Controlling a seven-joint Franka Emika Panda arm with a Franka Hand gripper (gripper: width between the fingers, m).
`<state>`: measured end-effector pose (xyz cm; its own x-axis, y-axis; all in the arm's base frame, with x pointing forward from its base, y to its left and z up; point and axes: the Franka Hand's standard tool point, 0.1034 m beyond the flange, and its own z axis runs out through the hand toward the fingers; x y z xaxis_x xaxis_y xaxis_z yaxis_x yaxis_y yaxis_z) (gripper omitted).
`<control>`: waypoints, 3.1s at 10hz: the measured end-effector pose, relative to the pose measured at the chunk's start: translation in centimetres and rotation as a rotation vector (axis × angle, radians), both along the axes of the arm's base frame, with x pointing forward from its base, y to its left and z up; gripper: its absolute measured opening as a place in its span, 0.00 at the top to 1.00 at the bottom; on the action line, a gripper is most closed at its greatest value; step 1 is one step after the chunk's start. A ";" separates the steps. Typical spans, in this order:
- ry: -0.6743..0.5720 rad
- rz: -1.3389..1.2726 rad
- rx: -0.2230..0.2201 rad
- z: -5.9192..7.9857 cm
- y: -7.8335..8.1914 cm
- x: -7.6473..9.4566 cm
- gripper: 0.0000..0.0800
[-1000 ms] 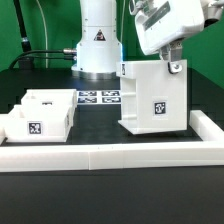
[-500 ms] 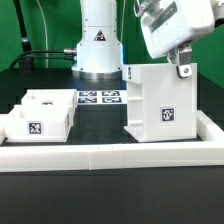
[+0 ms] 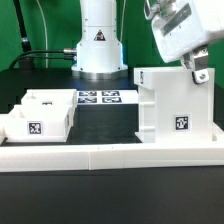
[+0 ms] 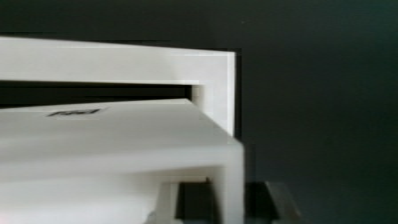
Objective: Assemble drawer
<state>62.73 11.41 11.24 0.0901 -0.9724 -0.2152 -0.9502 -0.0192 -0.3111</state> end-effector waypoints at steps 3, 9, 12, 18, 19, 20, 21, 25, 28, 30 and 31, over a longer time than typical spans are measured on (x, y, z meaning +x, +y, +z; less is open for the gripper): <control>0.008 0.000 0.008 0.0 0.5 0.0 0.94; 0.009 0.002 0.007 0.0 0.5 -0.1 0.31; 0.009 0.003 0.007 0.0 0.5 -0.1 0.19; -0.048 0.196 -0.059 2.8 -0.9 -3.1 0.19; -0.049 0.207 -0.062 2.7 -0.9 -3.1 0.19; -0.043 0.243 -0.071 2.4 -0.9 -3.3 0.19; -0.015 0.467 -0.124 1.5 -1.1 -3.9 0.19; -0.064 0.940 -0.236 3.1 -3.2 -4.4 0.19; -0.109 1.115 -0.284 3.1 -3.8 -4.5 0.19; -0.091 1.344 -0.320 2.5 -4.3 -5.5 0.19; -0.069 1.392 -0.331 2.4 -5.1 -6.3 0.19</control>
Offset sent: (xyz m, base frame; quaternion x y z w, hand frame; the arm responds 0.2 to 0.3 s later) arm 0.0000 0.0000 0.0000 0.0000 0.0000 0.0000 1.0000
